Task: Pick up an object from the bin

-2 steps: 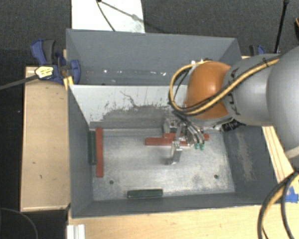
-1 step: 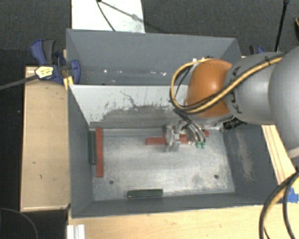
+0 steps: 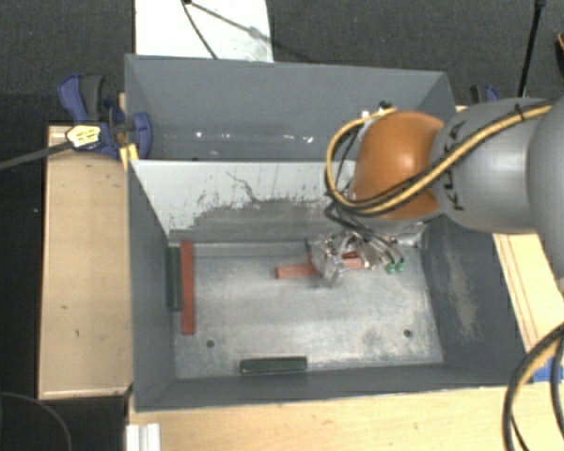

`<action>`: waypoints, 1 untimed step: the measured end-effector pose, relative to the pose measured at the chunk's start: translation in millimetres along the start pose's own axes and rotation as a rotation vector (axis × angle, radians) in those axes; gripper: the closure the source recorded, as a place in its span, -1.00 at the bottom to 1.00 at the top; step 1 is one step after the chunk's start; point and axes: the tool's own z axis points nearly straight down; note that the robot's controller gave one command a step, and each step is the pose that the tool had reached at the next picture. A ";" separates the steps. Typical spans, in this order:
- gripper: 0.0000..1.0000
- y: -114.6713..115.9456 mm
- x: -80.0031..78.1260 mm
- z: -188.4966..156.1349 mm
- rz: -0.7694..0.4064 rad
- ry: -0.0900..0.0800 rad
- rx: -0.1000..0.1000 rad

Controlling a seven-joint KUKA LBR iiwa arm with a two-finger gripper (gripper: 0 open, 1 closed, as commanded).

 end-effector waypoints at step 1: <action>-1.00 0.2 3.4 3.2 0.002 0.011 -0.001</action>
Offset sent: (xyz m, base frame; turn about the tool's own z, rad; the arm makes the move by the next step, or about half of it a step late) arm 0.0000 0.0000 0.0000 0.0000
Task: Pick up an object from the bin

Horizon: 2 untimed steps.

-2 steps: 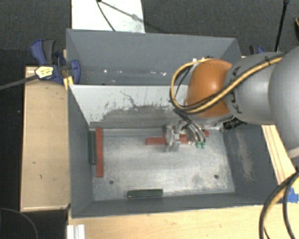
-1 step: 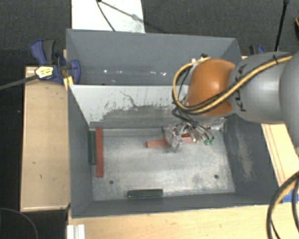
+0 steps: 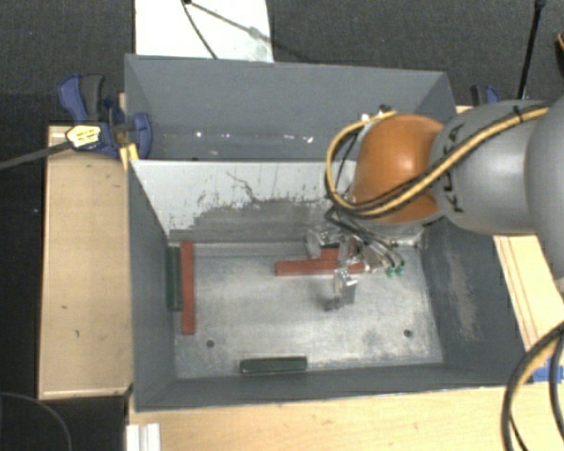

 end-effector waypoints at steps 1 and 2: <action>1.00 0.0 -2.2 -2.5 0.003 -0.006 0.000; -1.00 0.1 0.3 0.4 0.003 0.001 -0.001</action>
Offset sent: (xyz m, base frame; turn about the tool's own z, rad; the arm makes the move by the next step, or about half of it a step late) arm 0.0000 0.0000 0.0000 0.0000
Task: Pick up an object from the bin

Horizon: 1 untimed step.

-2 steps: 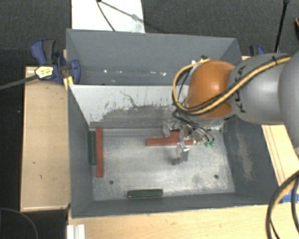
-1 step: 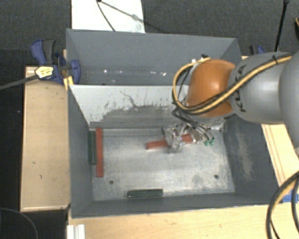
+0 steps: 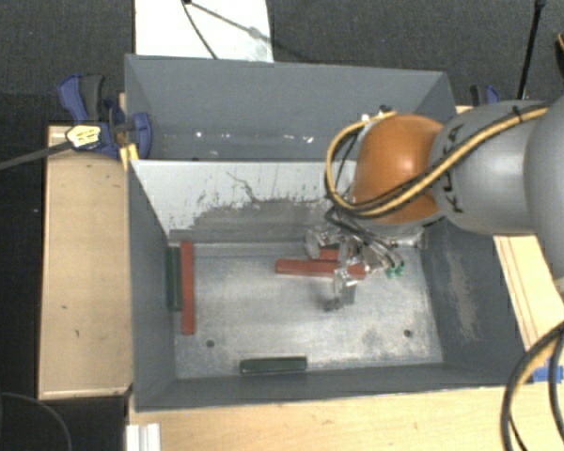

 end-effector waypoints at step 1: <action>-1.00 22.9 -7.9 0.1 0.217 -0.001 0.000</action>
Offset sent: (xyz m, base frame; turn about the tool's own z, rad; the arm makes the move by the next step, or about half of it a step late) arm 0.0001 0.0234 -0.0006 0.2173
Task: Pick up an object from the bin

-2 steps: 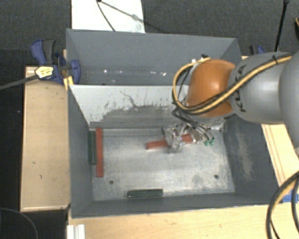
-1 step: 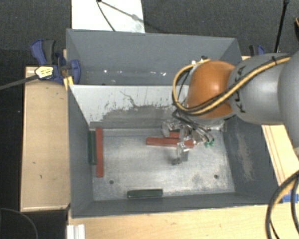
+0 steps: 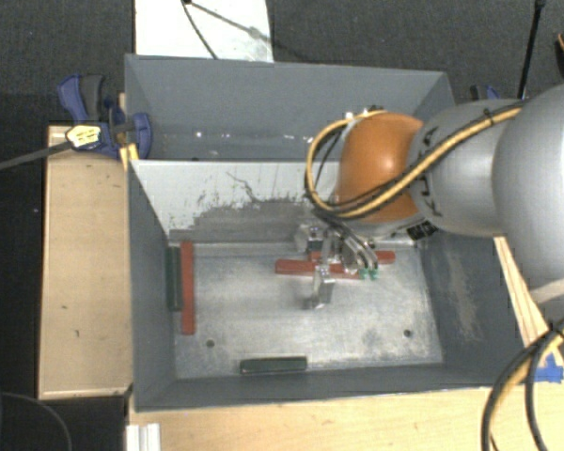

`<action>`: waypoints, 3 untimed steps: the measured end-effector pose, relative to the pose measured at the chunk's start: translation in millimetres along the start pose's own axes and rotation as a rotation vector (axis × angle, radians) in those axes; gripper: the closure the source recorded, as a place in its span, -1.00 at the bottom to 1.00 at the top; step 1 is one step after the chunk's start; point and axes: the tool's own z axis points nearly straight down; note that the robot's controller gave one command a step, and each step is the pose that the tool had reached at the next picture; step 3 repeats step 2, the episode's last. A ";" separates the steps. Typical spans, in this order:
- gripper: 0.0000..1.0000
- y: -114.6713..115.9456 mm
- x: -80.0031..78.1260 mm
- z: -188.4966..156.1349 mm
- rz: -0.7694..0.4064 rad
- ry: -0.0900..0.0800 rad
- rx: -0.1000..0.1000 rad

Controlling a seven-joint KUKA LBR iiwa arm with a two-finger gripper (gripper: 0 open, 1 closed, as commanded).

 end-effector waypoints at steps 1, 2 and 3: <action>1.00 -0.6 -0.1 -0.4 0.000 -0.001 0.000; 1.00 -26.2 47.9 -153.2 -0.432 -0.003 0.002; 1.00 -26.2 47.9 -153.2 -0.432 -0.003 0.002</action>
Offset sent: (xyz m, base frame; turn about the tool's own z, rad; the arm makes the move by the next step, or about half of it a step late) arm 0.0000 0.0000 0.0000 0.0000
